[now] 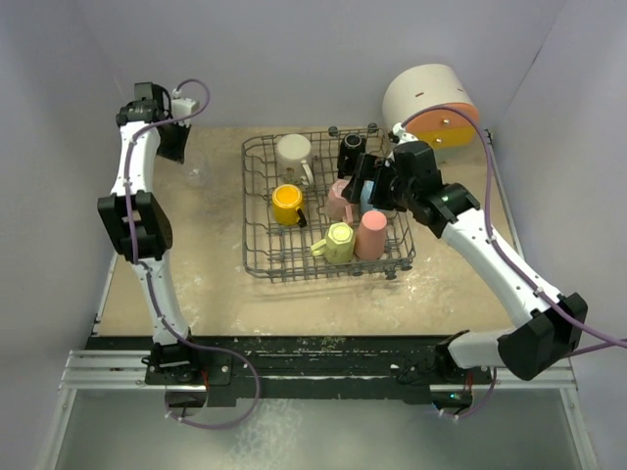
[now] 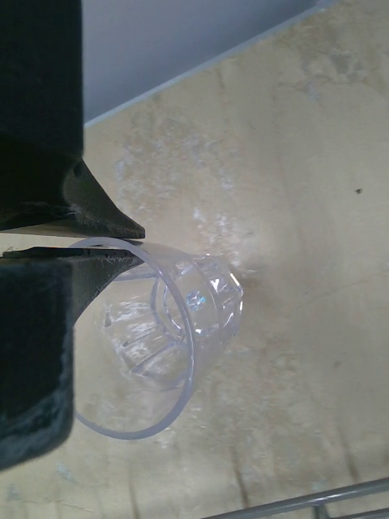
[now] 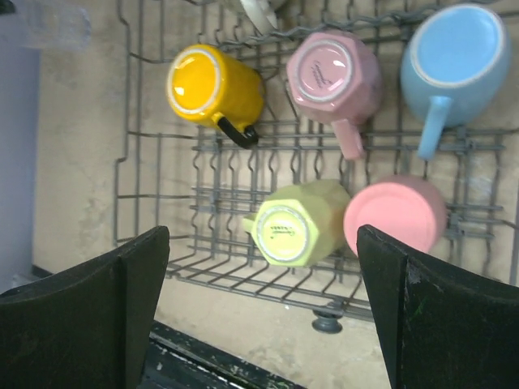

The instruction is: Unload the cups from the dish rack

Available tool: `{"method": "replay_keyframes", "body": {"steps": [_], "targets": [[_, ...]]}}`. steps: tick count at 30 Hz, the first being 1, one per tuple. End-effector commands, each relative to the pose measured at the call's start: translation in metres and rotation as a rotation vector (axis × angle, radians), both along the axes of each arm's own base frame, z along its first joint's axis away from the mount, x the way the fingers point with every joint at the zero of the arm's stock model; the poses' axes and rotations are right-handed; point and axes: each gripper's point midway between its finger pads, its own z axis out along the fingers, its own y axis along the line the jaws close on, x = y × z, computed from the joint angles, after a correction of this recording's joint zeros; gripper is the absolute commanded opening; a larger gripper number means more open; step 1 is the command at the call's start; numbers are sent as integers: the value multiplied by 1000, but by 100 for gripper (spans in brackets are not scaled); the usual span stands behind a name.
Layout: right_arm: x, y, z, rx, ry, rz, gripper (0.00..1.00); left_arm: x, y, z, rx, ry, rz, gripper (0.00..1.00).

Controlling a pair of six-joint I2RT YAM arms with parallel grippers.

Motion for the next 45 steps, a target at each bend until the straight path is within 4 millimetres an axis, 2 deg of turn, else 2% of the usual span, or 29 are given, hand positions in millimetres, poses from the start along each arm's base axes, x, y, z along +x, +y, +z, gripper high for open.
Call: {"method": "replay_keyframes", "body": {"steps": [1, 7, 13, 18, 27, 28, 31, 32, 34, 36, 40, 42, 45], "targets": [[-11, -18, -10, -126, -8, -52, 98, 26, -13, 20, -77, -76, 1, 0], [-40, 0, -35, -247, 23, -23, 100, 47, -26, 6, -147, -123, -31, 0], [-50, -4, -61, -309, 65, -12, 100, 56, -33, -22, -114, -86, -28, 0], [-53, 3, -64, -347, 56, 57, 100, 62, -32, -36, -99, -77, -10, 0], [-44, 15, -61, -415, 25, 174, 96, 75, -31, -32, -91, -129, -20, 0], [-43, 16, -61, -423, 23, 186, 96, 76, -32, -31, -97, -134, -28, 7], [-40, 19, -64, -458, 22, 226, 98, 77, -36, -18, -113, -161, -45, 54], [-40, 20, -66, -472, 23, 240, 98, 77, -37, -10, -116, -181, -46, 62], [-38, 20, -69, -500, 25, 265, 99, 77, -41, 17, -127, -245, -52, 67], [-36, 22, -72, -529, 24, 297, 100, 75, -46, 43, -145, -309, -68, 76], [-30, 32, -69, -594, -13, 387, 99, 64, -56, 92, -184, -385, -98, 85], [-26, 41, -67, -625, -44, 437, 98, 53, -60, 109, -195, -396, -109, 90], [-23, 58, -62, -722, -115, 513, 95, 30, -68, 124, -218, -384, -134, 91]]}}
